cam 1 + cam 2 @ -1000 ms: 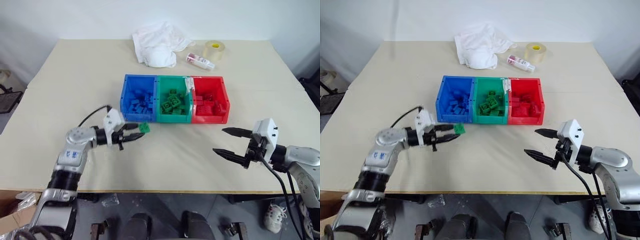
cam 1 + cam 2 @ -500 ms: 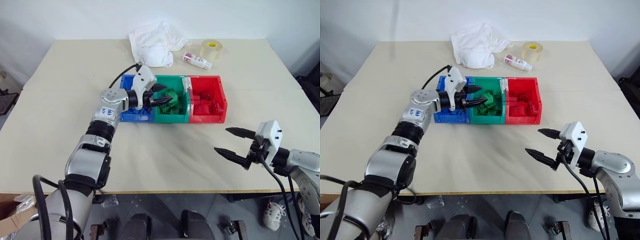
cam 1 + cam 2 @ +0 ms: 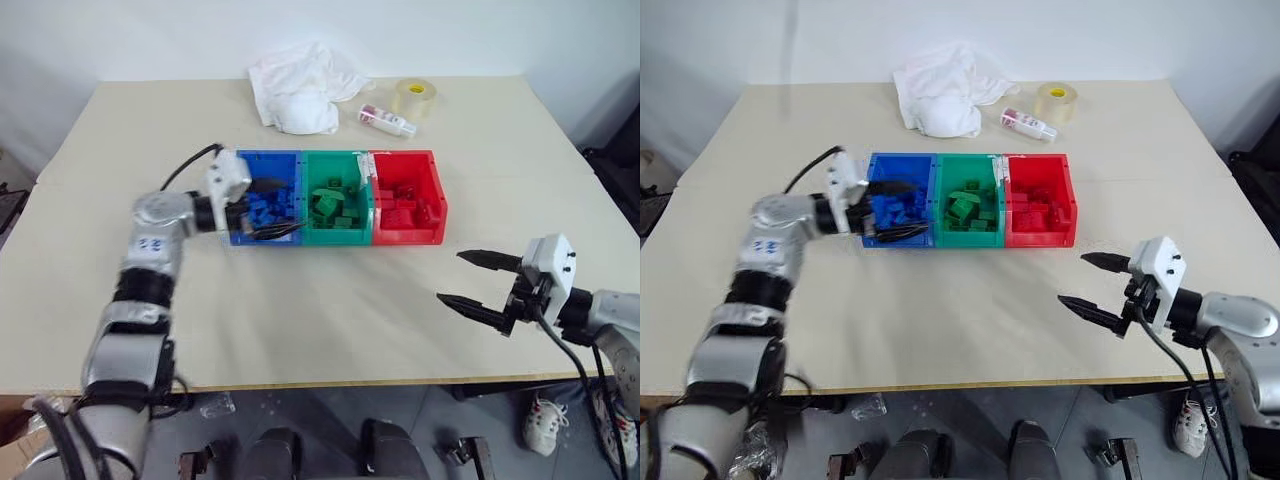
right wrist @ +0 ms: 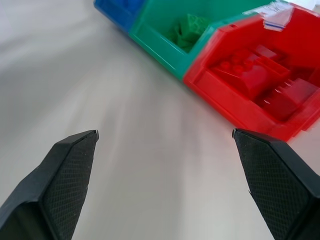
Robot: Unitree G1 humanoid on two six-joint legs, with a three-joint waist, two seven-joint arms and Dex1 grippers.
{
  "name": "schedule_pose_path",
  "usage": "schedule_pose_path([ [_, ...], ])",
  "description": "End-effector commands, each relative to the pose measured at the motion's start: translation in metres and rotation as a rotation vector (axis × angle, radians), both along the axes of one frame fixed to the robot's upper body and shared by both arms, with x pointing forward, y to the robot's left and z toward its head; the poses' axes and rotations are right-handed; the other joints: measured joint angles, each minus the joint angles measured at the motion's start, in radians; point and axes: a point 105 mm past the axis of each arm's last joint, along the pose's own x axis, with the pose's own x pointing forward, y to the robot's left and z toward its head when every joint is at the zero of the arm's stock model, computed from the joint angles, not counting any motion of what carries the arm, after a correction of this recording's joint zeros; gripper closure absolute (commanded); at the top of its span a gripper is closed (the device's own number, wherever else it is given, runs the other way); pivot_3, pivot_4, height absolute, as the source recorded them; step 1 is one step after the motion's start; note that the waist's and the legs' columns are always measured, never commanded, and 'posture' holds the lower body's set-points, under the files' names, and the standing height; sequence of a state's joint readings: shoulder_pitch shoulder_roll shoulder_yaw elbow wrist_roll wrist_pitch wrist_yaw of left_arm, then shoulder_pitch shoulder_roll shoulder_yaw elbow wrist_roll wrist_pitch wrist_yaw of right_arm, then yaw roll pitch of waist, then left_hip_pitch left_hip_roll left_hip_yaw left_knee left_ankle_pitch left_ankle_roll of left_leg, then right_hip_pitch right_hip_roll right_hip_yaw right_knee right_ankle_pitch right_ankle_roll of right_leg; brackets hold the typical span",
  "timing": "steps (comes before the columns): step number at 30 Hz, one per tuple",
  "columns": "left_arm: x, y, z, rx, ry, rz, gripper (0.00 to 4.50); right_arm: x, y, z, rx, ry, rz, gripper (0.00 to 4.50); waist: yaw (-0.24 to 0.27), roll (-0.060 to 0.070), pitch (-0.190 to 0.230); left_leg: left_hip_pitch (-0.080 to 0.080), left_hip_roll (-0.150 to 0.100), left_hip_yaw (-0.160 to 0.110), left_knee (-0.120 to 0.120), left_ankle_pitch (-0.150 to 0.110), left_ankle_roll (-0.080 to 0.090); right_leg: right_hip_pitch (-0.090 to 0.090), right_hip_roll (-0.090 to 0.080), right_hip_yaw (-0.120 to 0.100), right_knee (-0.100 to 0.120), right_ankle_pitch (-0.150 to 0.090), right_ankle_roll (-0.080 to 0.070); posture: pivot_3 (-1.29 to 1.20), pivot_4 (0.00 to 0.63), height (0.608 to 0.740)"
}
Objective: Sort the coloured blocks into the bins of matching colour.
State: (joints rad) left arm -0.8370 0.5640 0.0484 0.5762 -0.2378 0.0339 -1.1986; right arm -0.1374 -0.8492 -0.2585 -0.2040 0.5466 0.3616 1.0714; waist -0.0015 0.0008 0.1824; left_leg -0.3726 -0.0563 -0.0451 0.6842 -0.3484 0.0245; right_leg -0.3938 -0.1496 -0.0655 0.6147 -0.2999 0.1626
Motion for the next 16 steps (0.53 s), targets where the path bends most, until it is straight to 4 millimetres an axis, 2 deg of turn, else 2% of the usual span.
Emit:
schedule_pose_path([
  [1, -0.035, 0.031, 0.013, -0.019, -0.039, -0.042, 0.04, 0.004, -0.005, 0.008, -0.072, -0.015, 0.07, 0.0, -0.001, 0.0, 0.0, 0.0, 0.0, 0.0, 0.0, 0.0, 0.0, 0.0, 0.0, 0.0, 0.0, 0.0, 0.0, 0.0, 0.15, 0.74],
  [5, -0.061, 0.072, -0.008, 0.029, 0.032, 0.061, 0.04, 0.015, -0.013, 0.008, -0.122, 0.011, 0.114, 0.0, 0.001, 0.0, 0.0, 0.0, 0.001, -0.001, 0.0, 0.0, 0.0, 0.001, 0.0, 0.0, -0.002, 0.0, 0.0, 0.0, 0.15, 0.74],
  [7, -0.071, 0.083, -0.012, 0.017, 0.059, 0.099, 0.04, 0.022, -0.016, 0.009, -0.128, 0.015, 0.121, 0.0, 0.001, 0.0, 0.0, 0.0, 0.001, -0.001, 0.0, 0.0, 0.0, 0.002, 0.0, 0.0, -0.002, 0.0, 0.0, 0.0, 0.15, 0.74],
  [11, -0.081, 0.09, -0.019, 0.004, 0.082, 0.143, 0.04, 0.032, -0.017, 0.007, -0.127, 0.024, 0.131, 0.0, 0.012, 0.0, 0.0, 0.0, 0.0, -0.003, 0.0, 0.0, 0.0, 0.002, -0.001, 0.0, -0.002, 0.0, 0.0, 0.0, 0.15, 0.74],
  [16, -0.088, 0.086, -0.021, -0.011, 0.092, 0.156, 0.04, 0.039, -0.017, 0.007, -0.118, 0.019, 0.128, 0.0, 0.012, 0.0, 0.0, 0.0, 0.001, -0.002, 0.0, 0.0, 0.0, 0.001, -0.001, 0.0, -0.002, 0.0, 0.0, 0.0, 0.15, 0.74],
])
